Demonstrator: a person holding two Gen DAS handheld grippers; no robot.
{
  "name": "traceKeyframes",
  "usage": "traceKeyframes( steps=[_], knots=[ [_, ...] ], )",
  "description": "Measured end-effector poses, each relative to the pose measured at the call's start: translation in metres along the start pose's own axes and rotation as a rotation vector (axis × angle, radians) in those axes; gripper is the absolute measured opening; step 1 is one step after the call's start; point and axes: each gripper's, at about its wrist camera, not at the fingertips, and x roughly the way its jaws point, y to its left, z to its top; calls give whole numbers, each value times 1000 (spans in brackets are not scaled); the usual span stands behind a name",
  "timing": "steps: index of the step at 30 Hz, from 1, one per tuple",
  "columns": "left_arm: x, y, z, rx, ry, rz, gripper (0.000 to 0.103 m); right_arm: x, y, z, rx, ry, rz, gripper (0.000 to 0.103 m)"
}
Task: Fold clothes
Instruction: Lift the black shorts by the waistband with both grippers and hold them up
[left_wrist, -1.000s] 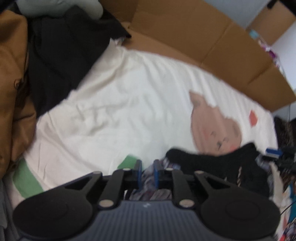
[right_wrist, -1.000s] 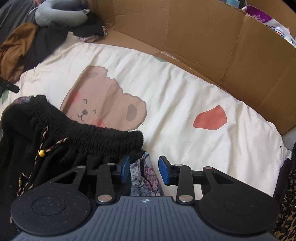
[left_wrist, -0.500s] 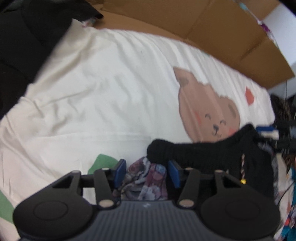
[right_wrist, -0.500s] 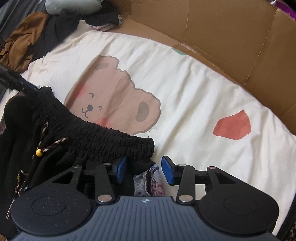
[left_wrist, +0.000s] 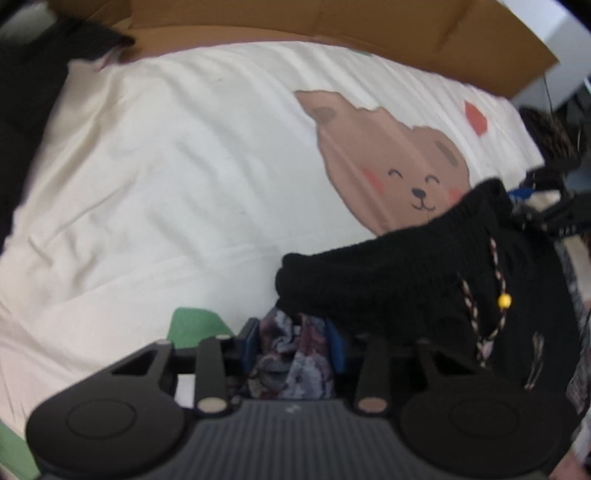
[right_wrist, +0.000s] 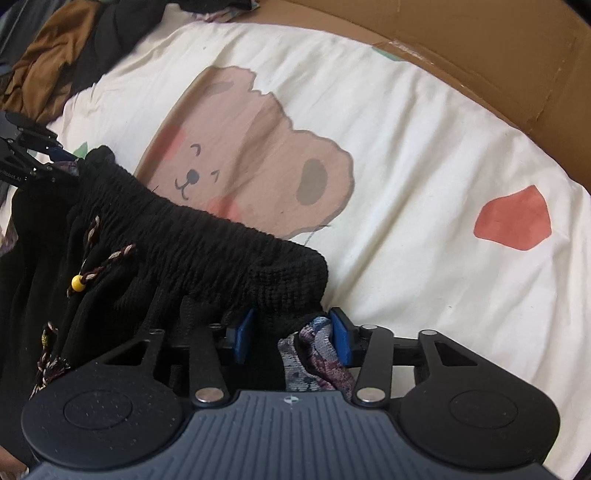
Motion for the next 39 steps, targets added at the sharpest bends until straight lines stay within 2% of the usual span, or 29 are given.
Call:
traceKeyframes(
  steps=[2,5,7,8,12,19,26,39],
  knots=[
    [1,-3,1,22,5,10,36,-2,8,-1,-49,1,-24,32],
    [-3,-7,1,55,-3,21,24,-6,19,-3,-113,-7,-76,19],
    [-10,-16,1,109,-46,88,17,-11,23,-3,-134,-9,-115,16],
    [-14,-20,1,136,-68,121,16,-14,26,-3,-141,-8,-133,15],
    [-29,-38,1,239,-152,248,14,-32,36,1,-158,-29,-207,13],
    [-48,-45,23,241,-232,281,14,-68,42,11,-193,-124,-365,12],
    [-56,-44,59,238,-298,321,14,-88,31,36,-184,-208,-459,12],
    [-45,-39,130,241,-347,374,14,-74,-11,89,-146,-214,-564,12]
  ],
)
